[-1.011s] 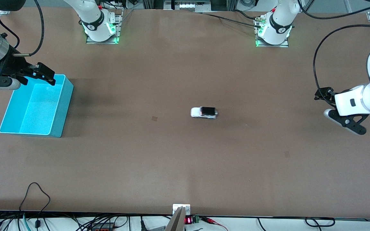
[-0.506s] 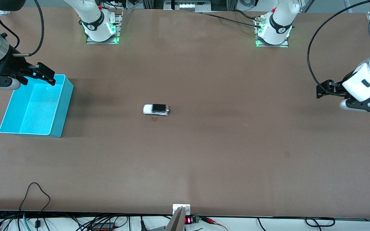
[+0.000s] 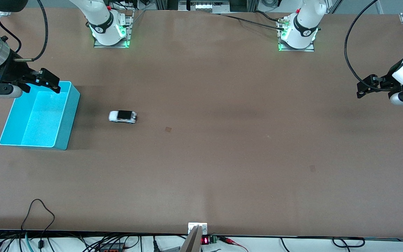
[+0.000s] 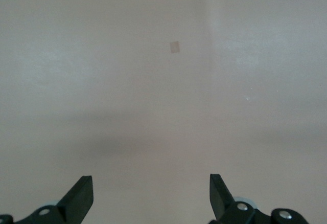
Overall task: Wind and store white jeep toy
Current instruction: 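Release the jeep and raise the left gripper away from it, then reach the right gripper to the jeep beside the cyan bin and grasp it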
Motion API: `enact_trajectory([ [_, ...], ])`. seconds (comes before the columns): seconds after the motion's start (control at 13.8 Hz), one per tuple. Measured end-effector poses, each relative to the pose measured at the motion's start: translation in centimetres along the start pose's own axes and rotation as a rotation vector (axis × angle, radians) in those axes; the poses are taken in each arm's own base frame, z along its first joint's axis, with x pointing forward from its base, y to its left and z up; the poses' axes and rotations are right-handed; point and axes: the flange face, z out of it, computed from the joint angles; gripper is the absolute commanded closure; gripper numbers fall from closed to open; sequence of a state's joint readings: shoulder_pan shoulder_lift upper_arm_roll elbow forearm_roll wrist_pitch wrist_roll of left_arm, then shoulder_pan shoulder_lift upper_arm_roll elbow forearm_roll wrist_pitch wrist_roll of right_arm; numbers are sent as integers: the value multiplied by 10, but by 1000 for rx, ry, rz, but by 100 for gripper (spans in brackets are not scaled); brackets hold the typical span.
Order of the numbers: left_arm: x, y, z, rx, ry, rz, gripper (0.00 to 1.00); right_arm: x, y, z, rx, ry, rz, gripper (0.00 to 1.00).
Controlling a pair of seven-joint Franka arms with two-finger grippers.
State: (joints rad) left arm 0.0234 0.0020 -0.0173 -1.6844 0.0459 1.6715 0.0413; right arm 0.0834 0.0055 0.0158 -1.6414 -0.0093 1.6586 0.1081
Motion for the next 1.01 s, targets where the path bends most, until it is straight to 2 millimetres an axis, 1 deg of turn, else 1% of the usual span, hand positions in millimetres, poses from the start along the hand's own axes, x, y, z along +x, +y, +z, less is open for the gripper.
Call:
enact_trajectory([
  [0.36, -2, 5, -1, -12, -8, -18, 0, 0, 3, 2, -1, -5, 6, 0],
  [0.51, -5, 7, -2, -12, -23, -31, 0, 2, 5, 11, -2, -23, 9, 0],
  [0.72, -6, 8, -3, -12, -29, -34, 0, 10, 7, 36, -6, -68, -18, 0],
  [0.87, -7, 10, -4, -12, -31, -30, 0, 19, 18, 59, -4, -109, -87, 0],
  [1.01, -7, 14, -4, -12, -37, -22, 0, 25, 34, 80, 9, -151, -233, 0],
])
